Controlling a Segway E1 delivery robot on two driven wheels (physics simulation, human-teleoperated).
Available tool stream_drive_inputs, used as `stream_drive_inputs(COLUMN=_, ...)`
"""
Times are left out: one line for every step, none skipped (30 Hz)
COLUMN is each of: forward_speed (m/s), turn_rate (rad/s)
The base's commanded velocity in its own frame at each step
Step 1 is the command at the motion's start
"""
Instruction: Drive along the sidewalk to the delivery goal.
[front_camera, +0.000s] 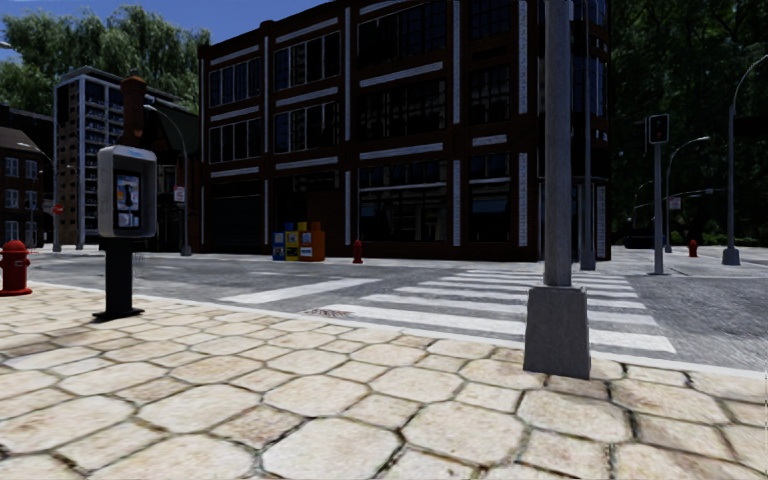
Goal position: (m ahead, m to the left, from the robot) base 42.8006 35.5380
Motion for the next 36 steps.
stream_drive_inputs(forward_speed=2.0, turn_rate=0.0)
stream_drive_inputs(forward_speed=2.0, turn_rate=0.0)
stream_drive_inputs(forward_speed=2.0, turn_rate=0.0)
stream_drive_inputs(forward_speed=2.0, turn_rate=0.0)
stream_drive_inputs(forward_speed=2.0, turn_rate=0.0)
stream_drive_inputs(forward_speed=2.0, turn_rate=0.0)
stream_drive_inputs(forward_speed=2.0, turn_rate=0.0)
stream_drive_inputs(forward_speed=2.0, turn_rate=0.0)
stream_drive_inputs(forward_speed=2.0, turn_rate=0.0)
stream_drive_inputs(forward_speed=2.0, turn_rate=0.0)
stream_drive_inputs(forward_speed=2.0, turn_rate=0.0)
stream_drive_inputs(forward_speed=2.0, turn_rate=0.0)
stream_drive_inputs(forward_speed=2.0, turn_rate=0.0)
stream_drive_inputs(forward_speed=2.0, turn_rate=0.0)
stream_drive_inputs(forward_speed=2.0, turn_rate=0.0)
stream_drive_inputs(forward_speed=2.0, turn_rate=0.0)
stream_drive_inputs(forward_speed=2.0, turn_rate=0.0)
stream_drive_inputs(forward_speed=2.0, turn_rate=0.0)
stream_drive_inputs(forward_speed=2.0, turn_rate=0.0)
stream_drive_inputs(forward_speed=2.0, turn_rate=0.0)
stream_drive_inputs(forward_speed=2.0, turn_rate=0.0)
stream_drive_inputs(forward_speed=2.0, turn_rate=0.0)
stream_drive_inputs(forward_speed=2.0, turn_rate=-0.04)
stream_drive_inputs(forward_speed=2.0, turn_rate=-0.04)
stream_drive_inputs(forward_speed=2.0, turn_rate=-0.16)
stream_drive_inputs(forward_speed=2.0, turn_rate=-0.21)
stream_drive_inputs(forward_speed=2.0, turn_rate=-0.26)
stream_drive_inputs(forward_speed=2.0, turn_rate=-0.35)
stream_drive_inputs(forward_speed=2.0, turn_rate=-0.4)
stream_drive_inputs(forward_speed=2.0, turn_rate=-0.4)
stream_drive_inputs(forward_speed=2.0, turn_rate=-0.41)
stream_drive_inputs(forward_speed=2.0, turn_rate=-0.41)
stream_drive_inputs(forward_speed=1.95, turn_rate=-0.41)
stream_drive_inputs(forward_speed=1.88, turn_rate=-0.41)
stream_drive_inputs(forward_speed=1.88, turn_rate=-0.41)
stream_drive_inputs(forward_speed=1.81, turn_rate=-0.41)
